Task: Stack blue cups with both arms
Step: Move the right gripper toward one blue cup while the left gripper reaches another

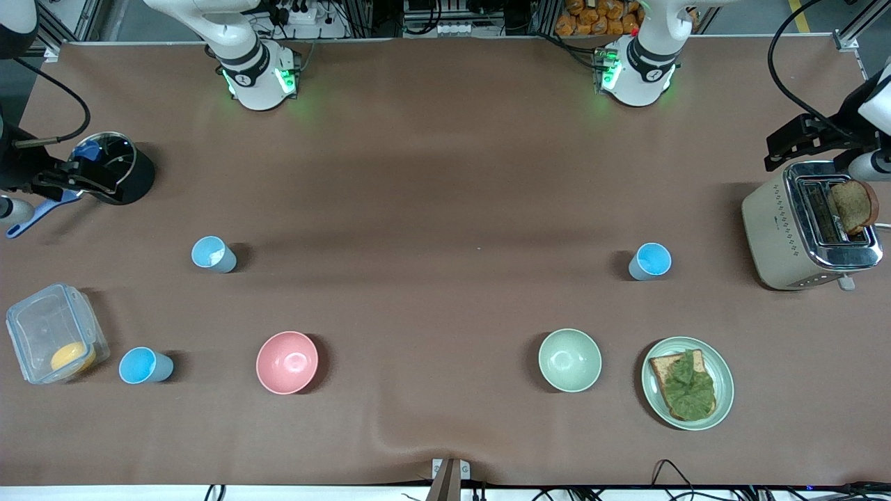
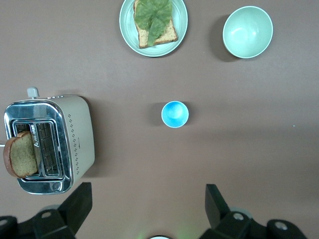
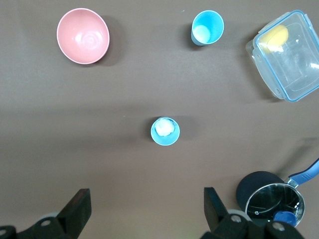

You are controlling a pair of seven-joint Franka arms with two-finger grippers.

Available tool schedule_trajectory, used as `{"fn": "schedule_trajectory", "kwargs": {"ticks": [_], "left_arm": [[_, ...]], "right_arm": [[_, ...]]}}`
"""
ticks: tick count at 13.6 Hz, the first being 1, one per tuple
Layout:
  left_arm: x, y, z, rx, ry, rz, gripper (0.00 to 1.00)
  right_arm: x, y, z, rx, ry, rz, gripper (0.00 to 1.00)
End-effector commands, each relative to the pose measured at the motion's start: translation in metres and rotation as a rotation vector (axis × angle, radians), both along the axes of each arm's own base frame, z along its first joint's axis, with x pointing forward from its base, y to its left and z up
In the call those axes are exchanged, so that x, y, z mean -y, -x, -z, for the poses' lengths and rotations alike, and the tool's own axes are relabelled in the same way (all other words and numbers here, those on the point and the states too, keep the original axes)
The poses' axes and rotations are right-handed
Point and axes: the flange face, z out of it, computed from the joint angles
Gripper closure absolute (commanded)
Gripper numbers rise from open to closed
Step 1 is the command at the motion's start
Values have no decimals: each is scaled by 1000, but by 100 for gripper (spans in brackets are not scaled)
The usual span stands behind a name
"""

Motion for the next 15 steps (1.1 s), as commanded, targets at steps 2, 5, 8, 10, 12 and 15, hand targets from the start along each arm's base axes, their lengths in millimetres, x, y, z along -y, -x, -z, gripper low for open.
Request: {"fn": "schedule_trajectory", "kwargs": {"ticks": [2,5,8,10,12,15], "left_arm": [[-1,0,-6,14,5,9,0],[-10,-25,26,-7,16,7,0],[-8,-48,102,6,5,-8,0],[-7,-50,160,26,7,-7,0],[-5,-45,193,22,6,-6,0],[1,-37,228,18,-1,9,0]], "right_arm": [[1,1,0,-5,-11,8,0],[0,1,1,-7,-11,6,0],[-9,-12,26,-50,-8,-15,0],[-32,-25,62,-116,2,-72,0],[-48,-25,87,-162,-1,-94,0],[-62,-17,154,-154,5,-113,0]]}}
